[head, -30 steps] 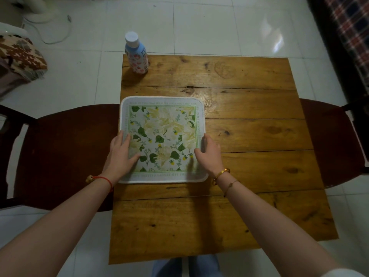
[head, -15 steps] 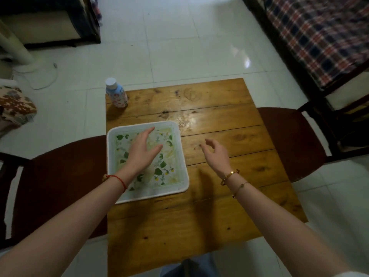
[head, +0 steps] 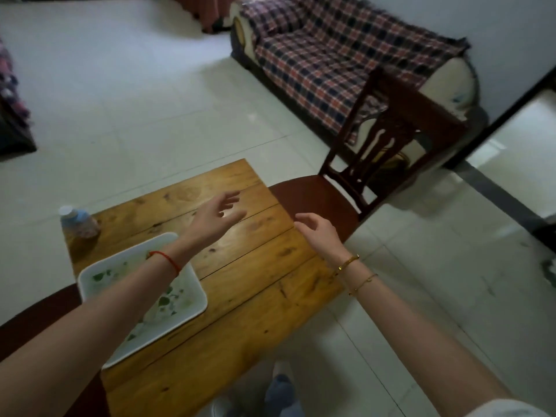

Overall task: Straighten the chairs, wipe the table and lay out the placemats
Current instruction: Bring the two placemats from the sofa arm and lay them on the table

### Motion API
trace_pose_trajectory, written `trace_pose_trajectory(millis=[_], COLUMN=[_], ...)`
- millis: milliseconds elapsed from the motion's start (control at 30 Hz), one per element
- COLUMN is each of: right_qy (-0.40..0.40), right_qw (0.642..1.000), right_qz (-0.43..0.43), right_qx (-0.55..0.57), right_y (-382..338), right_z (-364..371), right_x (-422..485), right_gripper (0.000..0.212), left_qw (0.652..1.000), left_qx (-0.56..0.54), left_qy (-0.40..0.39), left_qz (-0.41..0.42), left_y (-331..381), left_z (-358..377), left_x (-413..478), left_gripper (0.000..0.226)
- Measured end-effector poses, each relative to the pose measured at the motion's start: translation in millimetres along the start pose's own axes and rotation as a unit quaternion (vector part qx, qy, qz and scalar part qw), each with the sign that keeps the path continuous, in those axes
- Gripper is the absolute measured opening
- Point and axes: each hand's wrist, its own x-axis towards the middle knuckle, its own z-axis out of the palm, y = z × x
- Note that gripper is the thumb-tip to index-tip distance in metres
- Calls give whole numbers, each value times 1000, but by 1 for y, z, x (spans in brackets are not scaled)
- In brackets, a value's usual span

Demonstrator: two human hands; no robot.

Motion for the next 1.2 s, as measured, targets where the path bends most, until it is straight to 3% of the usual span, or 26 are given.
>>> trace_pose_trajectory(millis=[533, 733, 967, 1200], right_qy=[184, 214, 274, 279], right_qw=[980, 971, 949, 942], right_qz=[49, 56, 32, 41], right_qx=[59, 94, 152, 184], right_y=[79, 130, 161, 205], right_z=[-302, -438, -575, -662], right_x=[-98, -98, -56, 27], right_gripper=[36, 30, 29, 32], left_qw=[971, 967, 967, 960], left_qx=[-14, -58, -151, -204], left_qy=[-183, -200, -164, -178], left_qz=[154, 148, 127, 78], left_y=[270, 354, 447, 493], left_z=[225, 328, 416, 494], left_x=[59, 105, 168, 271], left_gripper=[48, 39, 35, 40])
